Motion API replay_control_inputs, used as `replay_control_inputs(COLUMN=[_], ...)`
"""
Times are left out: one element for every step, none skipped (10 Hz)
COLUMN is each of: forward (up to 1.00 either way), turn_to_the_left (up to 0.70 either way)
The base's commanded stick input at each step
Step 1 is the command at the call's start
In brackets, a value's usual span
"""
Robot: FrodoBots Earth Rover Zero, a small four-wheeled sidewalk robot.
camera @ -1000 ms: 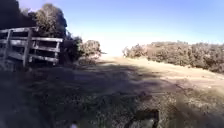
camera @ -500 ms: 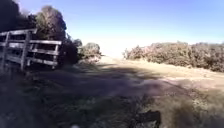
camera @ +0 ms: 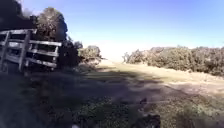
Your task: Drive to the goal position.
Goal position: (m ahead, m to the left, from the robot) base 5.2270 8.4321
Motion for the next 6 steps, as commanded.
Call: replay_control_inputs(forward=[0.45,0.45,0.45,0.45,0.45,0.45], turn_to_the_left=[-0.27,-0.27,-0.27,-0.27,-0.27,-0.27])
